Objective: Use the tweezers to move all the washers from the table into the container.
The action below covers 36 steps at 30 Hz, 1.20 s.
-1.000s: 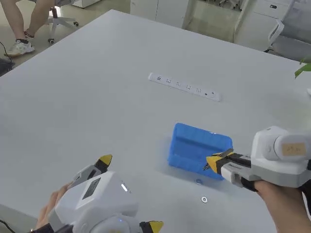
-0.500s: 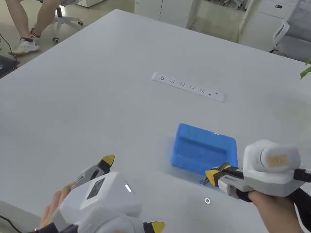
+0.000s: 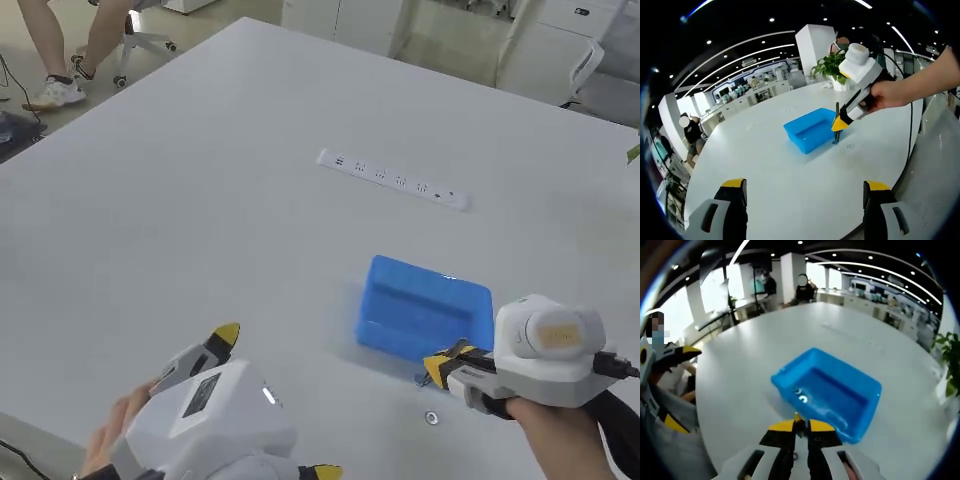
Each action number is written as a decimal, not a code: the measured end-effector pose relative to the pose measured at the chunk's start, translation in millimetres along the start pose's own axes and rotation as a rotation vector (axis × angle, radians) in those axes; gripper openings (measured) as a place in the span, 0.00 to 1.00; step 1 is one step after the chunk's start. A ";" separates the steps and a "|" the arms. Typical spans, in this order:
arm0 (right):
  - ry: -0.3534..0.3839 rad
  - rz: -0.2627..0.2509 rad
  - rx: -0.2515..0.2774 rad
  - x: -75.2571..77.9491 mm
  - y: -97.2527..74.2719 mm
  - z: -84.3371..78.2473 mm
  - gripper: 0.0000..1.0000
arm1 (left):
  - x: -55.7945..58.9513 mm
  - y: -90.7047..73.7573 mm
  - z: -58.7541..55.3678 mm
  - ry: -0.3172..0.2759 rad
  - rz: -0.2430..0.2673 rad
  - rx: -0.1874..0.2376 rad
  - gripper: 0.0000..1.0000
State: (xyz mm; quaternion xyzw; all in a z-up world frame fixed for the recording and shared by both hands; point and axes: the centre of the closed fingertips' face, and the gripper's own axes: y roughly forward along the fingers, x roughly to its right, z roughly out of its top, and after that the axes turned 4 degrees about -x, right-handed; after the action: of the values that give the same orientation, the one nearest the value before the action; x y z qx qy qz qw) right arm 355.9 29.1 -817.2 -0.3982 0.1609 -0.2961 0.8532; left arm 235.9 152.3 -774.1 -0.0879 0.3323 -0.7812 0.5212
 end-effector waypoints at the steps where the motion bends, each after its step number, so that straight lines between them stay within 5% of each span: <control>1: 0.002 0.001 -0.001 0.2 -0.1 0.1 0.05 | 0.0 0.1 0.0 0.000 0.000 0.000 0.99; 22: -0.044 -0.013 -0.011 -1.5 0.8 2.8 0.04 | -1.0 0.6 -2.8 0.010 0.007 -0.017 0.99; 36: -0.013 -0.009 -0.002 0.8 0.5 3.6 0.05 | 0.0 0.8 -4.1 0.015 0.004 -0.024 0.99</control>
State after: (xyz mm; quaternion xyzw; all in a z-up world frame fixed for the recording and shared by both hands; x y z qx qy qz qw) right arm 358.5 31.0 -815.3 -0.4017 0.1540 -0.2973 0.8524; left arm 234.5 153.9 -777.7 -0.0875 0.3456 -0.7768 0.5191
